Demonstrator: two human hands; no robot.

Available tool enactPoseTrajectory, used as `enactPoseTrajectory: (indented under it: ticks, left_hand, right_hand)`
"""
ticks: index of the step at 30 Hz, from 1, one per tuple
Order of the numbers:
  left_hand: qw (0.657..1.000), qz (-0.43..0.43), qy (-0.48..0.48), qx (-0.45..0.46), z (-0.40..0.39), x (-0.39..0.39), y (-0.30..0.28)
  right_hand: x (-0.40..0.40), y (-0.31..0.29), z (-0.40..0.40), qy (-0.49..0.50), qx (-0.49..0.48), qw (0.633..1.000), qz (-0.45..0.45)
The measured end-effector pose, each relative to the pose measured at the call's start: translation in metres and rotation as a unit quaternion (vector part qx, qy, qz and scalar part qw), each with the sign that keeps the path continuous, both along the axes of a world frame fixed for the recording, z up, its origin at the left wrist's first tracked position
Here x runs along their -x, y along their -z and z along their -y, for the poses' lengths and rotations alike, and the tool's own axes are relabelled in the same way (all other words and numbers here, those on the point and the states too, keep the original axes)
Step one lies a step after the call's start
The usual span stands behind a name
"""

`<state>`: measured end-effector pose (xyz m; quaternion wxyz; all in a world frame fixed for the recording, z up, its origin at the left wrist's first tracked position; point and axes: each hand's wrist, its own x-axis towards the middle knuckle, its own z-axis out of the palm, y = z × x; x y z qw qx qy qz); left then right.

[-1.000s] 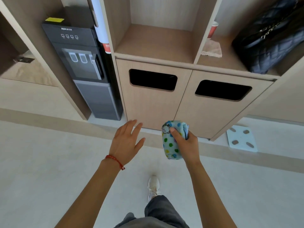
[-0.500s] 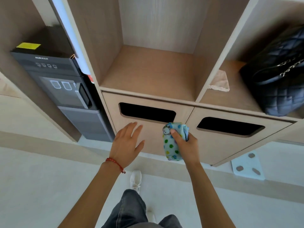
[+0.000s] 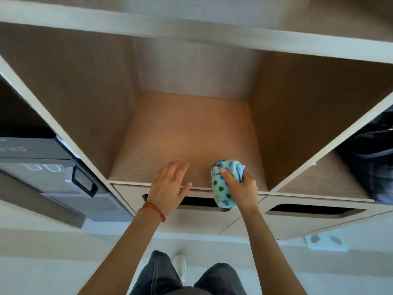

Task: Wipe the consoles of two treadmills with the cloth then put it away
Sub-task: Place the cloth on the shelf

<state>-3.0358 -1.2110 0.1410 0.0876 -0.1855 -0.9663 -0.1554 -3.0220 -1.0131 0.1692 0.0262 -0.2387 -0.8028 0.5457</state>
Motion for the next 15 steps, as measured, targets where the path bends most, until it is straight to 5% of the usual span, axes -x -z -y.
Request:
enactPoseTrajectory:
  ticks: [15]
  left_hand:
    - [0.999,0.031,-0.020,0.039,-0.014,0.068,0.029]
  right_hand:
    - [0.105,0.014,-0.001,-0.014,-0.111,0.992,0.054]
